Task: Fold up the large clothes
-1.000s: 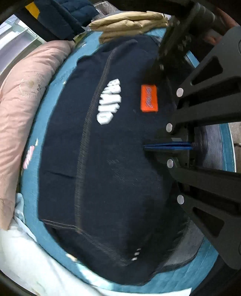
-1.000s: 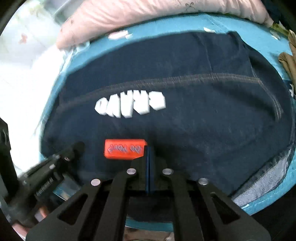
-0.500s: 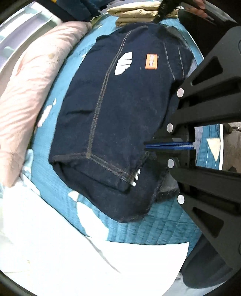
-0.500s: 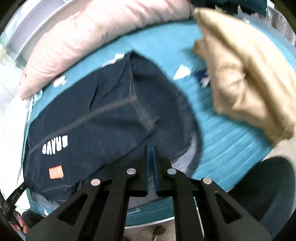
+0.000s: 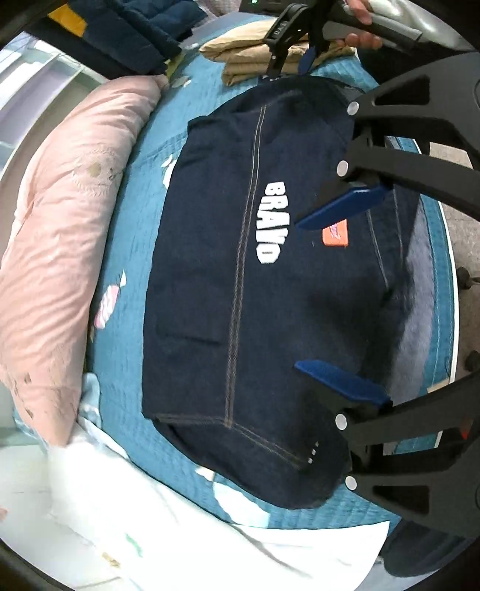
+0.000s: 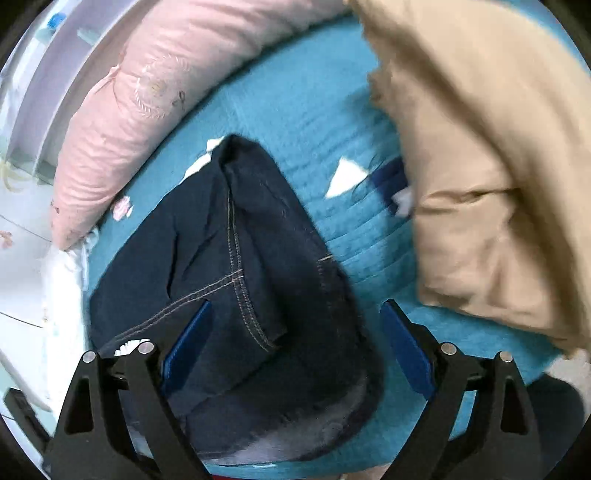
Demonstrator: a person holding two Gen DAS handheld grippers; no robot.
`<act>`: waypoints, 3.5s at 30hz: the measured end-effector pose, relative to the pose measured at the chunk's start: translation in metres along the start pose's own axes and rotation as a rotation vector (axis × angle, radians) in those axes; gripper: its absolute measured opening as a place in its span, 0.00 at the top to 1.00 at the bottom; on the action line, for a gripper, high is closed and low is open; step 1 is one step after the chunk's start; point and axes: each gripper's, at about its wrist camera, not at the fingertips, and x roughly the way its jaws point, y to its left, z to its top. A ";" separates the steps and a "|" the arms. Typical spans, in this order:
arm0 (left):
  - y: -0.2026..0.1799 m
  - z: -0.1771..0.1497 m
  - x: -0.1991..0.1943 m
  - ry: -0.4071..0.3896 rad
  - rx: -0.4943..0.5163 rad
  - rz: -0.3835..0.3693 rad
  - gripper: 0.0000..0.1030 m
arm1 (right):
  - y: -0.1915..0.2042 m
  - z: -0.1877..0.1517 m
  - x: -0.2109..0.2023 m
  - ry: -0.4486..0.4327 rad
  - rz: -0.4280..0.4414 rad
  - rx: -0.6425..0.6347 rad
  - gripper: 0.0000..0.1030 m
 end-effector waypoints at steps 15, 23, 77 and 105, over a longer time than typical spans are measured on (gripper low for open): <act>-0.037 0.013 0.015 0.027 0.077 0.090 0.27 | 0.022 -0.003 0.012 0.097 0.076 -0.013 0.56; -0.037 0.016 0.024 0.058 0.085 0.081 0.27 | 0.032 -0.013 0.029 0.099 0.008 -0.091 0.79; -0.037 0.075 0.124 0.466 0.051 -0.001 0.99 | 0.034 -0.015 0.049 0.129 -0.039 -0.082 0.79; 0.001 -0.069 0.080 0.553 0.069 0.010 0.98 | 0.035 -0.016 0.054 0.130 -0.043 -0.028 0.79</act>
